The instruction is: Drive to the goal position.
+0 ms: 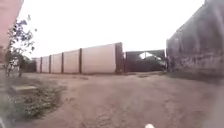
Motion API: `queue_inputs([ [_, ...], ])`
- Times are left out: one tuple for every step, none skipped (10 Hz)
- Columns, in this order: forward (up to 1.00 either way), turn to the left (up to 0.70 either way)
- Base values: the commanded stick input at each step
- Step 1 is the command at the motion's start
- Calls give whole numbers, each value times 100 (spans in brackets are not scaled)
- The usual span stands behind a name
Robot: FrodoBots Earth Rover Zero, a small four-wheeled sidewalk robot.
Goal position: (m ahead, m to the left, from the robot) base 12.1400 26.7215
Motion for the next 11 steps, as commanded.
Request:
queue_inputs([
  [100, 9],
  [100, 7],
  [100, 7],
  [100, 8],
  [100, 8],
  [100, 10],
  [100, 17],
  [100, 28],
  [100, 29],
  [100, 29],
  [100, 29],
])
